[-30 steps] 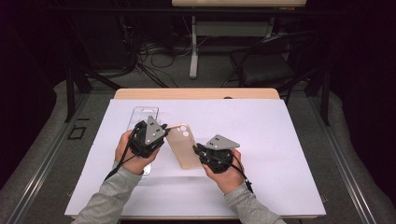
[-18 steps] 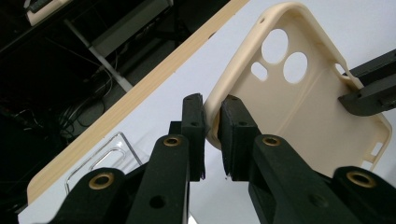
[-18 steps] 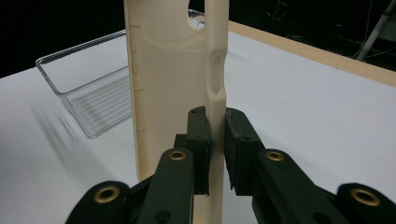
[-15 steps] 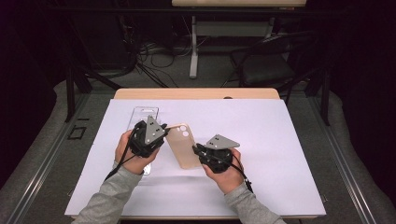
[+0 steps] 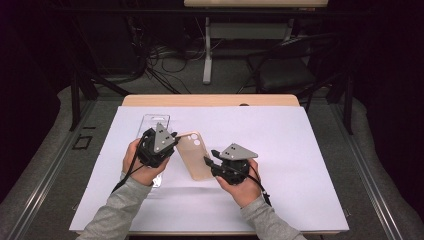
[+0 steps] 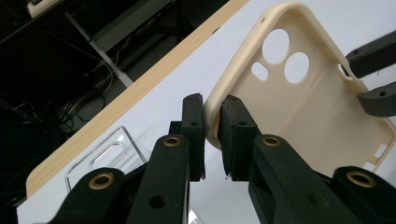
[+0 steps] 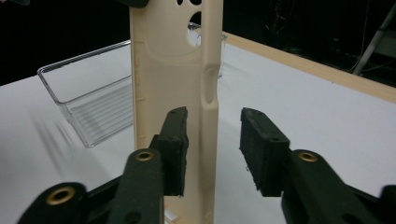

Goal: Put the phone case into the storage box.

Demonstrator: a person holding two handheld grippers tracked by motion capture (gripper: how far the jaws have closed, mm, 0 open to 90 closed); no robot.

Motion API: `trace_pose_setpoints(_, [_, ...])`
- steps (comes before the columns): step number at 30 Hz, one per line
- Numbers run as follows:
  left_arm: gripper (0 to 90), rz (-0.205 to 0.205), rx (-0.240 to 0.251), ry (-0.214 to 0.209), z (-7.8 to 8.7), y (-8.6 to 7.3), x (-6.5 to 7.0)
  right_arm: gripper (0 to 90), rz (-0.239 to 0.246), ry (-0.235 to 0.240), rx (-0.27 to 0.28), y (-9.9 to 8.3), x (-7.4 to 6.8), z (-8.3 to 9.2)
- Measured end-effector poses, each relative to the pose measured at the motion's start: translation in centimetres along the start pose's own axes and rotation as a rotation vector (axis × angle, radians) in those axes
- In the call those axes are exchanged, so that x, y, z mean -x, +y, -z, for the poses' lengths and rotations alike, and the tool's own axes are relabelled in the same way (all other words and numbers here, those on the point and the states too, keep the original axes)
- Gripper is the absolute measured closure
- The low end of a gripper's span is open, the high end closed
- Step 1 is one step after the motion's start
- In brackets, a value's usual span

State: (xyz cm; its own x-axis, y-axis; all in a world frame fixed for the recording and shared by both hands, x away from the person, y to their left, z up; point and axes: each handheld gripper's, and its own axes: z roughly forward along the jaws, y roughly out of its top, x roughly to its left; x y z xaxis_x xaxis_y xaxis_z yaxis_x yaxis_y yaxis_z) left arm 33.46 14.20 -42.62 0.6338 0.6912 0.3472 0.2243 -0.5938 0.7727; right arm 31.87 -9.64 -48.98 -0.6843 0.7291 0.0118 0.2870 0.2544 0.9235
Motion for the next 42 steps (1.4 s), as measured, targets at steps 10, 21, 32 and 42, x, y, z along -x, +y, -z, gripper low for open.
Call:
trace_pose_setpoints(10, [81.2,0.021,-0.007,-0.004,-0.4,-0.3,-0.6,46.2,0.044,0.004,0.018,0.3,0.9,-0.2])
trace_pose_setpoints(21, [81.2,0.028,-0.009,-0.012,-0.7,-0.5,-1.2,38.2,0.094,-0.027,-0.040,0.5,2.1,-0.2])
trace_pose_setpoints(32, [81.2,0.054,-0.002,-0.001,-0.9,-0.8,-1.7,28.1,0.049,-0.045,-0.069,0.4,3.7,0.4])
trace_pose_setpoints(42, [81.1,0.071,0.010,-0.004,-0.8,-0.9,-2.2,13.6,-0.026,-0.095,-0.056,0.3,4.8,1.0])
